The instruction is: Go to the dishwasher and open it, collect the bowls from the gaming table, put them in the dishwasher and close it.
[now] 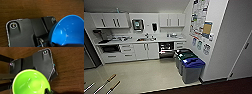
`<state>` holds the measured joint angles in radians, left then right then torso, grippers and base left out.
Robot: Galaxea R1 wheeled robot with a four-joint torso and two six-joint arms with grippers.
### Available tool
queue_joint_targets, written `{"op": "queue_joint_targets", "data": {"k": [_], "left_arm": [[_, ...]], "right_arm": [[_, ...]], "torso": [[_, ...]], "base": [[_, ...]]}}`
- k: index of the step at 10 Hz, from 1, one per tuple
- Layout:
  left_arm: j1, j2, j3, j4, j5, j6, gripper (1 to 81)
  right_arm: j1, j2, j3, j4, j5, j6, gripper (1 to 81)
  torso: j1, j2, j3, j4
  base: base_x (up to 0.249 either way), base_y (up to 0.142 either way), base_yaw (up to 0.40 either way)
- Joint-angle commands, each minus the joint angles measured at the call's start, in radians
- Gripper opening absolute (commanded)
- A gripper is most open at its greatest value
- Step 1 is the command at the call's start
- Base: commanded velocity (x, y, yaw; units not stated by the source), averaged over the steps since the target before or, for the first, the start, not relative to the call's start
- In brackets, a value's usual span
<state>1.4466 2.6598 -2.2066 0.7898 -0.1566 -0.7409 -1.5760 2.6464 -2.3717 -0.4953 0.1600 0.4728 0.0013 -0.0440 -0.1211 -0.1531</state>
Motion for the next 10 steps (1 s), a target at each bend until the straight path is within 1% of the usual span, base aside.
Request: {"op": "queue_joint_targets", "data": {"k": [1, 10], "left_arm": [[-0.048, -0.021, 0.016, 0.011, 0.020, -0.003, 1.0], [-0.048, -0.017, 0.005, 0.011, 0.020, -0.003, 1.0]], "right_arm": [[0.035, -0.032, 0.000, -0.011, -0.040, 0.000, 1.0], [0.035, -0.032, 0.000, -0.011, -0.039, 0.000, 1.0]], "torso": [[0.000, 0.000, 0.000, 0.000], [0.000, 0.000, 0.000, 0.000]], "base": [[0.218, 0.000, 0.000], [0.219, 0.000, 0.000]]}}
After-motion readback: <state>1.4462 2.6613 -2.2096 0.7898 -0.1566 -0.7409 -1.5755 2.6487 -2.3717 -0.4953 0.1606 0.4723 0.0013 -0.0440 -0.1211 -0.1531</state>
